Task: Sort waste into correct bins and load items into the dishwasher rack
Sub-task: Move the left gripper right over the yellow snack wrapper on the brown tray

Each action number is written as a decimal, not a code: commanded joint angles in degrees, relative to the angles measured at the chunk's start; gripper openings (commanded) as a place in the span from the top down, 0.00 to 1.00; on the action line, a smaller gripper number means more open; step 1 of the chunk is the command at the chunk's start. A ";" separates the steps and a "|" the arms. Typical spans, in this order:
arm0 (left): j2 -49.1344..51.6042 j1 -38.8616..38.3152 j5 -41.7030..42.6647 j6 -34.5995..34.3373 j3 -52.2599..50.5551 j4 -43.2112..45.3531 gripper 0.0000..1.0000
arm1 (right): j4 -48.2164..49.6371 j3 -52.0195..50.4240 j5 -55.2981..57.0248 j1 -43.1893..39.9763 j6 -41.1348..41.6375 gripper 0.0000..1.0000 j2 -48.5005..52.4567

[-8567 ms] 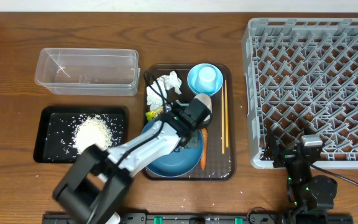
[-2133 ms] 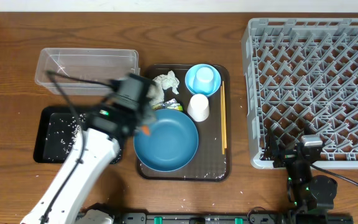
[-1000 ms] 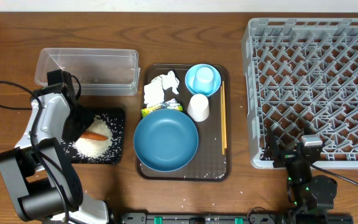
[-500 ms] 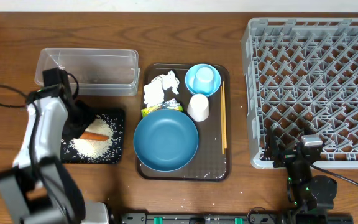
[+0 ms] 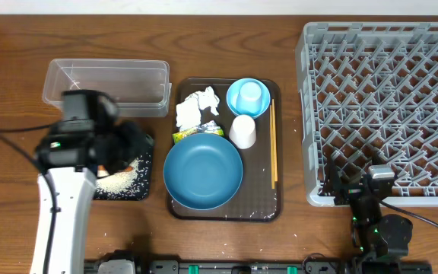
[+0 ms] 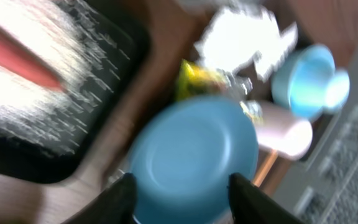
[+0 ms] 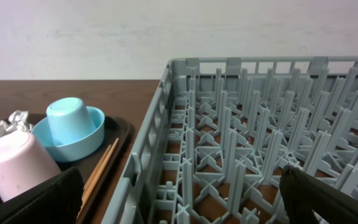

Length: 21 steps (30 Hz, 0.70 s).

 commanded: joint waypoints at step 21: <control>26.29 -42.84 -15.63 -10.51 -5.18 14.82 0.94 | -0.20 -0.13 0.31 -1.03 -0.66 0.01 0.07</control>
